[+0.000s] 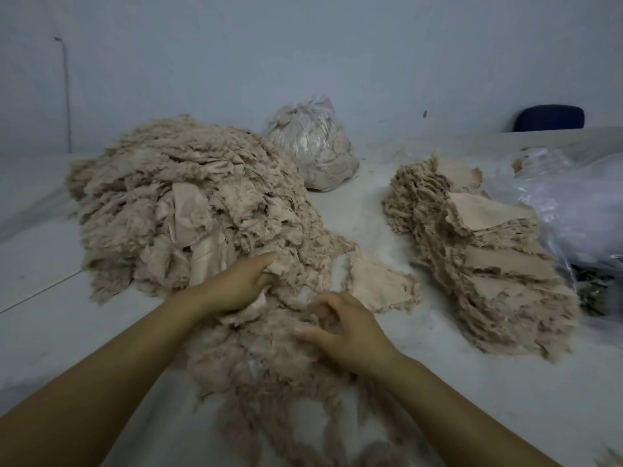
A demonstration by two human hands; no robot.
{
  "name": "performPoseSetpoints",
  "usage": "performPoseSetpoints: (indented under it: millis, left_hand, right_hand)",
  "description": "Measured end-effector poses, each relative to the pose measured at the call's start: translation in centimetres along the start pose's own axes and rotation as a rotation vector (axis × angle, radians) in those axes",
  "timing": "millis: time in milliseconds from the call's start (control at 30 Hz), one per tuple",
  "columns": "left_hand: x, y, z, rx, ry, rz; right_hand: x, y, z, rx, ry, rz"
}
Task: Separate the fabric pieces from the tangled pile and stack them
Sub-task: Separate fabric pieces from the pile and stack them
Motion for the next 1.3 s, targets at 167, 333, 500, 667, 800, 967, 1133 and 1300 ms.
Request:
performPoseSetpoints:
  millis: [167,333,500,667,800,967,1133,1300]
  left_hand:
    - [1.3,1.6,4.1,0.032,-0.389,0.130]
    - [0.0,2.2,5.8,0.117,-0.403,0.045]
    - [-1.8,3.0,1.8,0.056,0.259,-0.051]
    - [0.7,2.4,4.0,0.071,-0.314,-0.001]
    - [3.3,1.4,5.8,0.091,-0.445,-0.015]
    - [2.3,1.0,4.8,-0.102,-0.723,-0.085]
    - [3.3,1.5,5.6,-0.014,-0.477,-0.315]
    - [3.7,1.5,5.8,0.004,-0.534,-0.389]
  right_hand:
    - [2.8,1.9,-1.5,0.104,0.508,0.075]
    - [1.5,2.0,0.8,0.232,1.011,0.331]
    - [-0.2,0.3,3.8,0.259,1.107,0.319]
    - [-0.5,-0.1,3.9,0.316,1.179,0.175]
    - [-1.2,0.7,3.8,0.354,1.365,0.302]
    - [-2.0,0.7,5.4,0.293,1.580,0.373]
    - [-2.1,0.4,4.5,0.315,1.410,0.004]
    - [-3.1,1.0,6.2,0.328,1.245,0.503]
Point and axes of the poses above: each hand's wrist, its own y-axis towards the middle knuckle, its own x-axis out of the palm, z = x × y, the point moved 4 cm from there along y, towards the middle knuckle, and after that the axes turned 6 degrees about -x, right-handed, at the moved point
